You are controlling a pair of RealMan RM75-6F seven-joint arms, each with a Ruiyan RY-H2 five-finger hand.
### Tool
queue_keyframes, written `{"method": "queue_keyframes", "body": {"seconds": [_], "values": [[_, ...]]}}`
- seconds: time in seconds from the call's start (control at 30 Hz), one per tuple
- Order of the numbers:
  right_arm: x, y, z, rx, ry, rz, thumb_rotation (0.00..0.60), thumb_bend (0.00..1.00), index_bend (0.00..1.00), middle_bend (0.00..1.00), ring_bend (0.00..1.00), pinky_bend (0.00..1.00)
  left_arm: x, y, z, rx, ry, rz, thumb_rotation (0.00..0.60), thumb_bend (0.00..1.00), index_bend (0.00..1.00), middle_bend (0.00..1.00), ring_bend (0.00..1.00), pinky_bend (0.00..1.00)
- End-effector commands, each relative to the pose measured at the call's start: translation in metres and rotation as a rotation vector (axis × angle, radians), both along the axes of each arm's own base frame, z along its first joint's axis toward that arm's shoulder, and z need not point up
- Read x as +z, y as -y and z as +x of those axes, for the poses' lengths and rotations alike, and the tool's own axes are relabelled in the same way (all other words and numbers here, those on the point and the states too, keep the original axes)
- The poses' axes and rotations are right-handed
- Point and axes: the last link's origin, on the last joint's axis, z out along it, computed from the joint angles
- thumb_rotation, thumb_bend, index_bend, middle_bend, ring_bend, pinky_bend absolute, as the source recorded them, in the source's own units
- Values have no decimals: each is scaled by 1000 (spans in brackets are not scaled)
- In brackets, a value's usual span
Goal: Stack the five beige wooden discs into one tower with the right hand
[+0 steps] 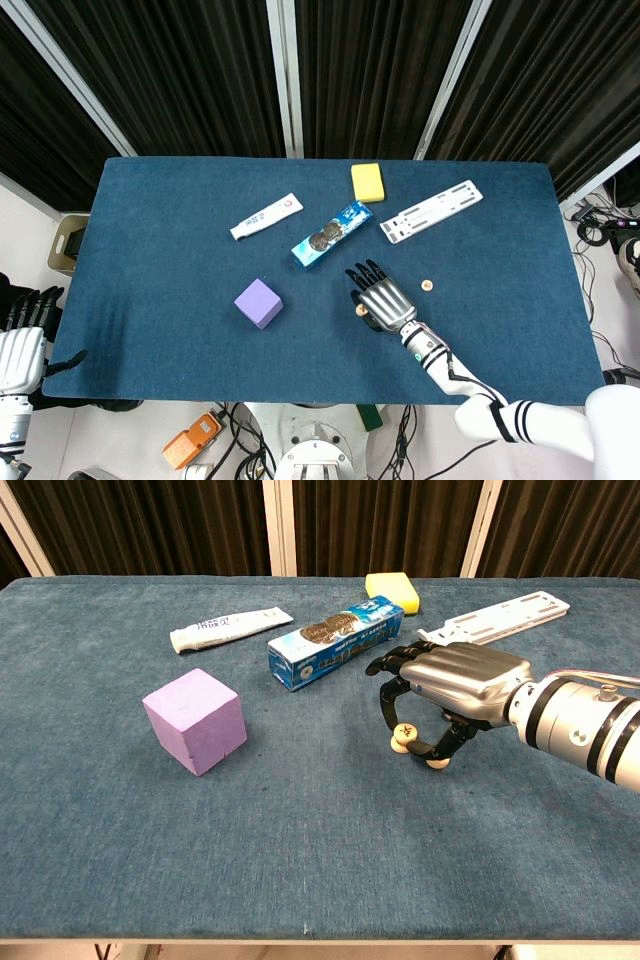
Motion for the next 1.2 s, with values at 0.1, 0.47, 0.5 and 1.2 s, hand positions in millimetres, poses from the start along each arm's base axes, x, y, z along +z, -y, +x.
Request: {"method": "queue_keyframes", "body": {"seconds": [0.1,0.47,0.5,1.2], "values": [[1,-1,-2,2,-7,-1,600,523,468,142,31,80,0,-1,0,0,0,0,600,50,89,76,16,0],[18,-7,-7,-3,59,-40,600,518,415,142,31,81,0,0,-1,1,1,3,600,49,89,76,16,0],[22,-9,-10,-5,64,-47,600,503,421,142,31,81,1,0,-1,2,1,3,600,49,89,76,16,0],[13,-23,-34,-66,20,-19,600,391,471,142,31,81,0,-1,2,-7,0,-1,600,49,89,75,16,0]]}}
